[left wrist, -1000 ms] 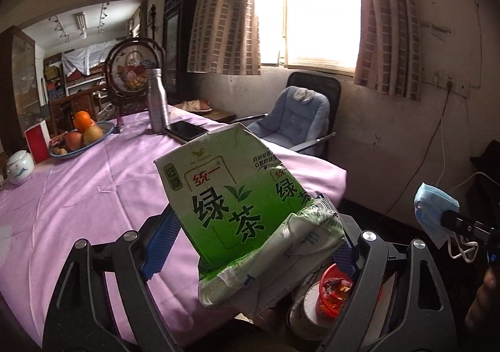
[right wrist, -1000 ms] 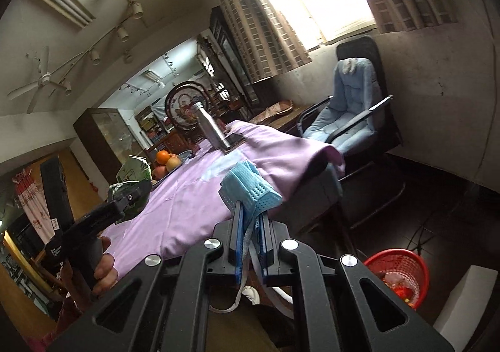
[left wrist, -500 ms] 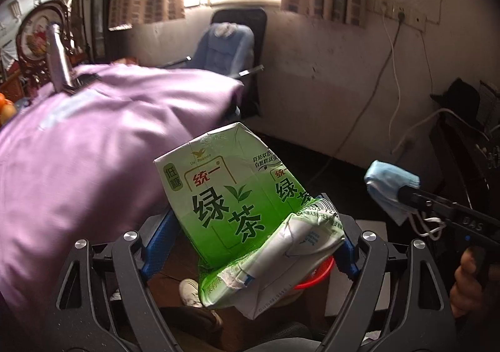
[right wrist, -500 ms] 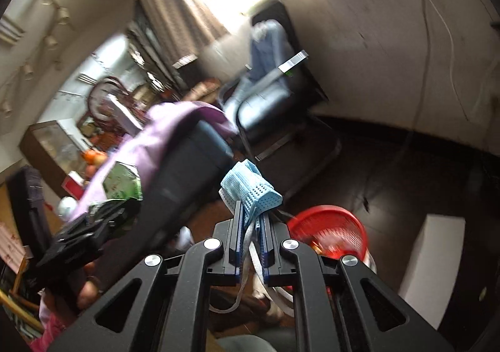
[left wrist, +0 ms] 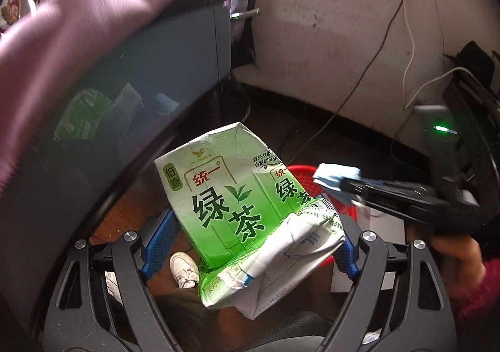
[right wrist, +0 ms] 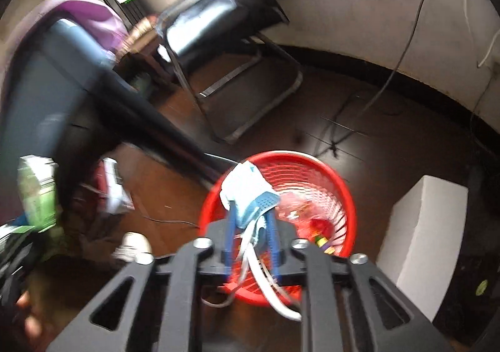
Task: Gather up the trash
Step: 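Carry the mask and carton to the red wastebasket while the right tool releases the mask, then lower the green tea carton into the wastebasket and open the left tool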
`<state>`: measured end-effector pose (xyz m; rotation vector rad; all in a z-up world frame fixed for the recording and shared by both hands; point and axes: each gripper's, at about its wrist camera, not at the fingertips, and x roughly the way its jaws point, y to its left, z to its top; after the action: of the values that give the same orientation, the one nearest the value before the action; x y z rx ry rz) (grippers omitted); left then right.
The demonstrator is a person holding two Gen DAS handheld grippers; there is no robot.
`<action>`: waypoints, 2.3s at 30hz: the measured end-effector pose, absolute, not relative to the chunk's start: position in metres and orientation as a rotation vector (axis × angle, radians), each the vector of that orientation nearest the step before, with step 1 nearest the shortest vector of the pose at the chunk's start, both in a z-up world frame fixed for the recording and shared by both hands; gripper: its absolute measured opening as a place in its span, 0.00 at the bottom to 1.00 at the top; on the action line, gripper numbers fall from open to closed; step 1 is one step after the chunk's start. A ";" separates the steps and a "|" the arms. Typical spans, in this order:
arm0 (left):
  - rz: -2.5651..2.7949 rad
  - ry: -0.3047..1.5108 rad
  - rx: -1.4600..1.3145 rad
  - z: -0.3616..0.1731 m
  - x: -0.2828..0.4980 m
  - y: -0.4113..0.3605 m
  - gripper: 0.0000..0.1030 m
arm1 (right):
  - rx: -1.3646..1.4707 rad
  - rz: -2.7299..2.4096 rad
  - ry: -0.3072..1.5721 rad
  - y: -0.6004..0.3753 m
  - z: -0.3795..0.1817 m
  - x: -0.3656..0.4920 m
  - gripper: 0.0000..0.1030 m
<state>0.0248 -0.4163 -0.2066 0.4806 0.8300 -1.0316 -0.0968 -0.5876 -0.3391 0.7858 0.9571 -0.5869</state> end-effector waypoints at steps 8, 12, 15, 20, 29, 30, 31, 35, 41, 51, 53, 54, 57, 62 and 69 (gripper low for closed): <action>-1.043 0.856 0.475 -0.215 0.030 -0.423 0.79 | 0.858 -0.613 0.944 -0.607 -0.351 -0.097 0.45; -1.049 0.866 0.493 -0.215 0.032 -0.426 0.79 | 0.857 -0.613 0.883 -0.603 -0.329 -0.109 0.46; -1.062 0.863 0.504 -0.215 0.031 -0.432 0.79 | 0.845 -0.617 0.841 -0.597 -0.310 -0.120 0.49; -1.100 0.873 0.532 -0.216 0.027 -0.444 0.79 | 0.774 -0.660 0.812 -0.582 -0.282 -0.145 0.53; -1.151 0.903 0.566 -0.230 0.010 -0.492 0.79 | 0.777 -0.771 0.834 -0.579 -0.271 -0.207 0.53; -1.155 0.905 0.572 -0.233 0.007 -0.498 0.79 | 0.782 -0.780 0.839 -0.579 -0.272 -0.212 0.53; -1.158 0.903 0.580 -0.236 0.003 -0.502 0.79 | 0.787 -0.787 0.843 -0.579 -0.272 -0.217 0.53; -1.176 0.882 0.625 -0.250 -0.012 -0.510 0.79 | 0.807 -0.809 0.855 -0.579 -0.279 -0.230 0.53; -1.157 0.907 0.669 -0.273 -0.017 -0.513 0.79 | 0.824 -0.810 0.877 -0.580 -0.290 -0.224 0.53; -1.166 0.896 0.665 -0.275 -0.019 -0.516 0.79 | 0.815 -0.800 0.911 -0.578 -0.295 -0.210 0.53; -1.164 0.901 0.663 -0.276 -0.018 -0.517 0.79 | 0.816 -0.799 0.915 -0.579 -0.296 -0.209 0.53; -1.163 0.903 0.662 -0.277 -0.018 -0.517 0.79 | 0.815 -0.797 0.918 -0.579 -0.297 -0.208 0.53; -1.162 0.910 0.664 -0.279 -0.016 -0.517 0.79 | 0.815 -0.792 0.929 -0.579 -0.299 -0.206 0.53; -1.148 0.940 0.663 -0.285 -0.010 -0.521 0.79 | 0.830 -0.773 0.953 -0.573 -0.301 -0.204 0.53; -1.137 0.966 0.621 -0.280 0.000 -0.515 0.79 | 0.826 -0.712 0.975 -0.545 -0.295 -0.197 0.59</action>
<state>-0.0005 -0.5145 -0.2799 0.6207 0.9657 -1.1367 -0.1971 -0.5453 -0.2954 0.8260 0.9755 -0.7124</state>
